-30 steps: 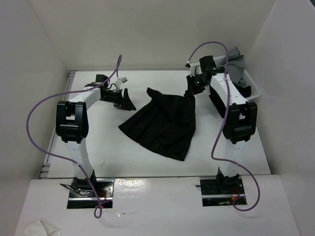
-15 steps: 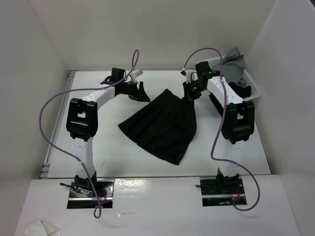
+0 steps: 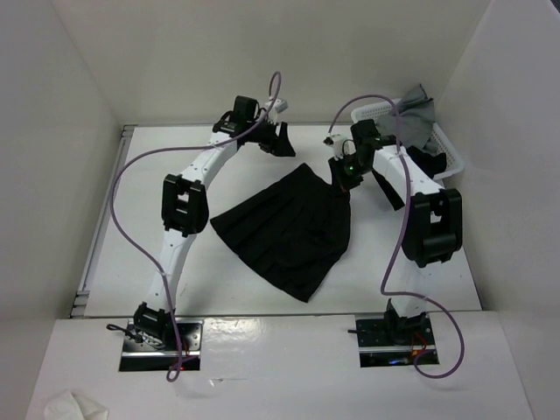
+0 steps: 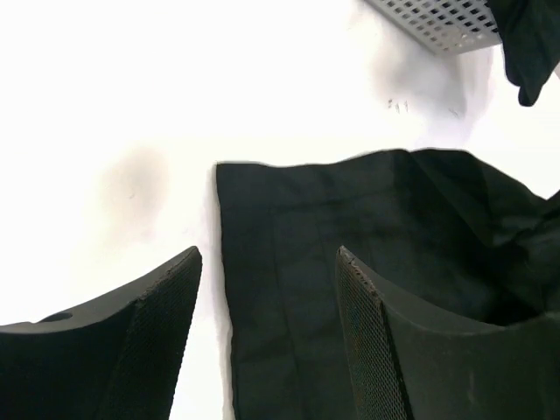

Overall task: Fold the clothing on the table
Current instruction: Flatten the skirt out

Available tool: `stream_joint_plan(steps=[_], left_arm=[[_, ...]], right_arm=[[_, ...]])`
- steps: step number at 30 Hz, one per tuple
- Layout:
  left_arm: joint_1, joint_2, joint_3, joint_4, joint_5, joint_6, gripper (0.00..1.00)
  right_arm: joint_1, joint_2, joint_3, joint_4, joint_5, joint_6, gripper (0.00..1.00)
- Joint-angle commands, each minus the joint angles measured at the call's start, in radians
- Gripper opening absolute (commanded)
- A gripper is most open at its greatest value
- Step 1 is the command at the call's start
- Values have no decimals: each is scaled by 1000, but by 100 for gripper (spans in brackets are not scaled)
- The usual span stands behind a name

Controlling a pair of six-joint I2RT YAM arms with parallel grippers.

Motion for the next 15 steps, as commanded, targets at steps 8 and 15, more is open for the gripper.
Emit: stream_joint_plan(steps=[8, 15], left_arm=[[-100, 166, 227, -196, 13, 141, 71], [-147, 254, 371, -332, -216, 176, 71]], right_arm=[[-5, -100, -38, 5, 21, -19, 0], [-5, -110, -48, 5, 21, -19, 0]])
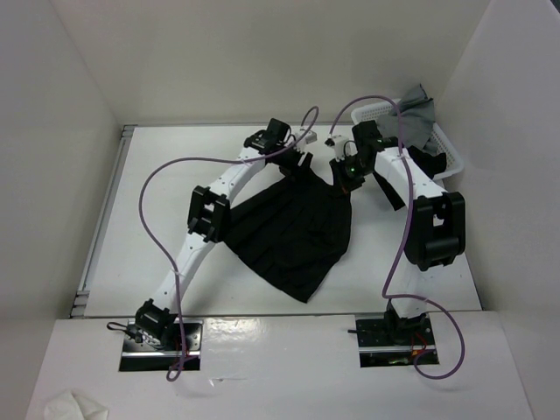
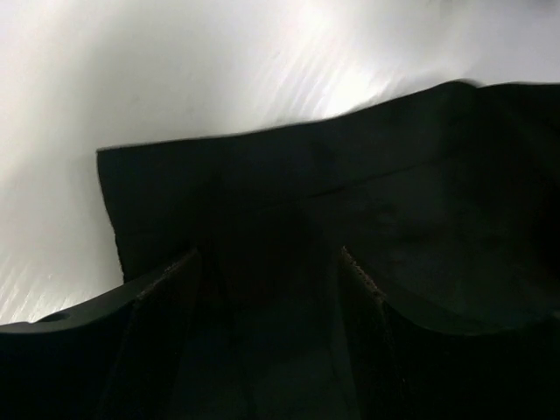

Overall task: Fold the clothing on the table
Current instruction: Flatten the skirt out

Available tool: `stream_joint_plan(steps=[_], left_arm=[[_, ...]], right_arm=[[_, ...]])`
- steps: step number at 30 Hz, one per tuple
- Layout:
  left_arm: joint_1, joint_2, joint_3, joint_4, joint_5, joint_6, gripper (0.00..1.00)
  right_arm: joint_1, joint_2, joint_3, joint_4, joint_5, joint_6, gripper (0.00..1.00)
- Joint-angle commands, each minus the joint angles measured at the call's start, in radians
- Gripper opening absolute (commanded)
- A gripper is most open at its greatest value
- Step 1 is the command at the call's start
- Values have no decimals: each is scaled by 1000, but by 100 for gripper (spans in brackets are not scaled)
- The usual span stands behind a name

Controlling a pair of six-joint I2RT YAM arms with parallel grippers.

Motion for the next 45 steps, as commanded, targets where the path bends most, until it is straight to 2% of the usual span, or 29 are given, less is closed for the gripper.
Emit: stream_joint_plan(steps=[1, 11, 28, 30, 31, 35, 36, 41, 42, 45], left_arm=[[-6, 23, 104, -89, -163, 56, 71], [-6, 32, 184, -72, -357, 84, 71], [-77, 118, 229, -153, -237, 144, 70], [-89, 130, 229, -167, -237, 144, 65], [-101, 141, 238, -181, -237, 144, 56], [-123, 150, 238, -202, -250, 122, 35], [-123, 150, 238, -202, -268, 112, 18], [-99, 118, 194, -182, -334, 64, 7], [-80, 98, 178, -182, -334, 64, 1], [-37, 63, 140, -201, -352, 43, 0]], right_arm=[[-5, -58, -8, 4, -8, -11, 0], [-5, -89, -36, 4, -8, -11, 0], [-14, -89, -47, 4, -8, -11, 0], [-14, -89, -47, 4, -8, -11, 0], [-14, -89, -47, 4, -8, -11, 0], [-14, -89, -47, 13, -8, -11, 0], [-14, -89, -47, 13, -8, -11, 0], [-23, -89, -56, 13, 1, -11, 0], [-23, -89, -56, 13, 1, -11, 0], [-32, -107, -56, 13, 22, -11, 0]])
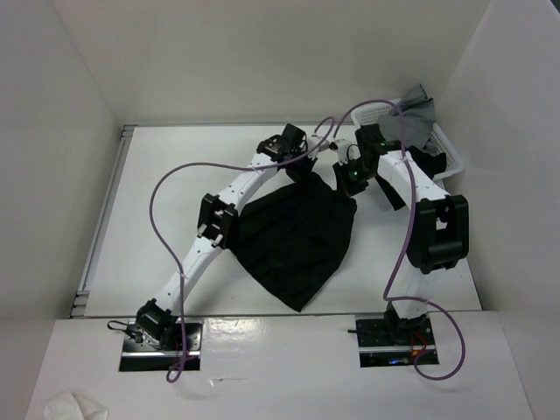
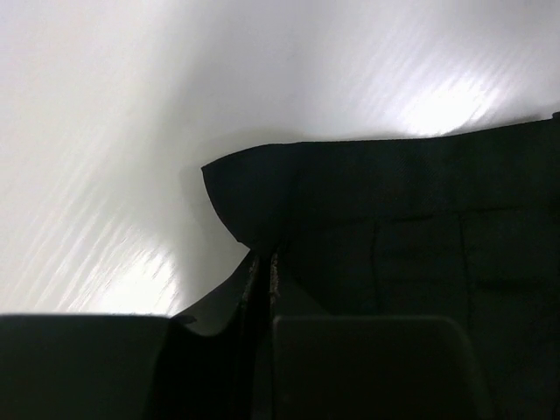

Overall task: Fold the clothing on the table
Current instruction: Flatten the skirt out

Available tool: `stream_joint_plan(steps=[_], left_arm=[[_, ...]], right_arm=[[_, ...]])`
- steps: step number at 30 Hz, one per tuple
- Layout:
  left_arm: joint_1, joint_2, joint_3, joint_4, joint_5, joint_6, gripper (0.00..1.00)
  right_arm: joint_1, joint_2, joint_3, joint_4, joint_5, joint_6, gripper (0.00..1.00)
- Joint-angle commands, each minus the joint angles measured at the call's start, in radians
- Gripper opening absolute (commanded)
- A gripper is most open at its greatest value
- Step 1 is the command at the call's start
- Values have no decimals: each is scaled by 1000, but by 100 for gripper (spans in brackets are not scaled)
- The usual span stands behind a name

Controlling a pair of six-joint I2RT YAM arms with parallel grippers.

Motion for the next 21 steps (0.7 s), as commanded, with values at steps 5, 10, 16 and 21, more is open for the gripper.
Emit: stream_joint_plan(steps=[5, 10, 16, 21], left_arm=[[136, -106, -125, -168, -1, -58, 0], [202, -219, -202, -235, 2, -77, 0], [266, -400, -324, -215, -7, -86, 0], [302, -554, -469, -160, -7, -86, 0]], right_arm=[[-34, -77, -4, 30, 70, -6, 0], [-45, -77, 19, 62, 163, 34, 0], [-54, -34, 81, 90, 228, 66, 0], [-54, -5, 101, 125, 237, 98, 0]])
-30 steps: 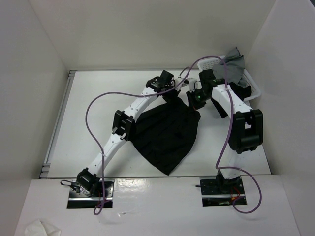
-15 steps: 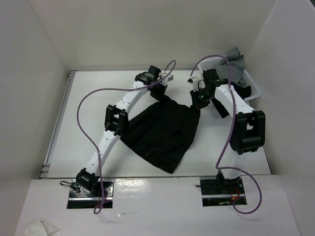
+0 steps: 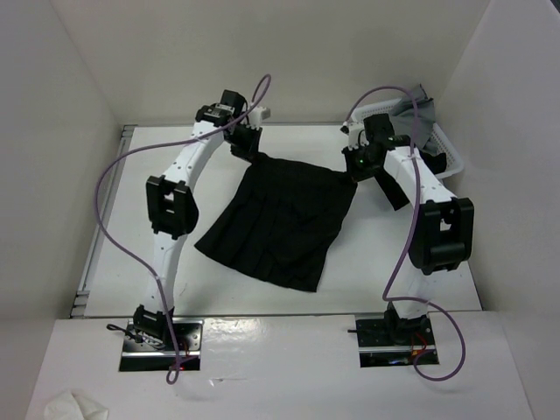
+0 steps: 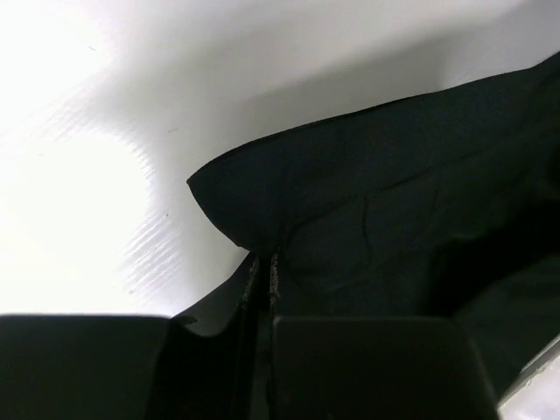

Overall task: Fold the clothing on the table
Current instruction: Flatten the skirt out

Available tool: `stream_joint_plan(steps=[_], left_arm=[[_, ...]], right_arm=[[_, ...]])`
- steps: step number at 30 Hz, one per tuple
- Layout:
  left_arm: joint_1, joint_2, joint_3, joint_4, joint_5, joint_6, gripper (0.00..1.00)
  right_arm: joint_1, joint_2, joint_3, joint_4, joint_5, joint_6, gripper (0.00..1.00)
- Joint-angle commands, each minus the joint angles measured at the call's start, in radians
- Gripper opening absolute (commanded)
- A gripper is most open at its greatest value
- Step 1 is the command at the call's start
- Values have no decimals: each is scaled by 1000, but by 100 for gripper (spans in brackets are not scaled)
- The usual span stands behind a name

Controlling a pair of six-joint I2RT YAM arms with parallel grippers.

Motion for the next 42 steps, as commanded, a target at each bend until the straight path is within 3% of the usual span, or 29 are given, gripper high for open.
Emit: stream_joint_plan(steps=[1, 2, 5, 6, 9, 12, 15, 24, 42], left_arm=[[47, -152, -113, 49, -34, 0, 0], [47, -173, -147, 60, -34, 0, 0], [58, -252, -268, 85, -34, 0, 0], [58, -270, -299, 109, -45, 0, 0], [67, -345, -412, 148, -68, 0, 0], [67, -387, -475, 171, -77, 0, 0], [67, -425, -535, 192, -77, -9, 0], [67, -434, -584, 211, -57, -9, 0], [67, -445, -617, 220, -37, 9, 0]], right_arm=[[-15, 23, 48, 46, 65, 22, 0], [-15, 32, 61, 56, 77, 38, 3], [-15, 76, 112, 67, 77, 56, 40], [-15, 101, 124, 67, 77, 56, 60], [-15, 131, 161, 67, 124, 82, 77], [-6, 145, 186, 55, 174, 91, 80], [23, 132, 195, 32, 125, 82, 80], [179, 184, 190, 23, 125, 64, 77], [143, 426, 430, 46, 125, 74, 73]])
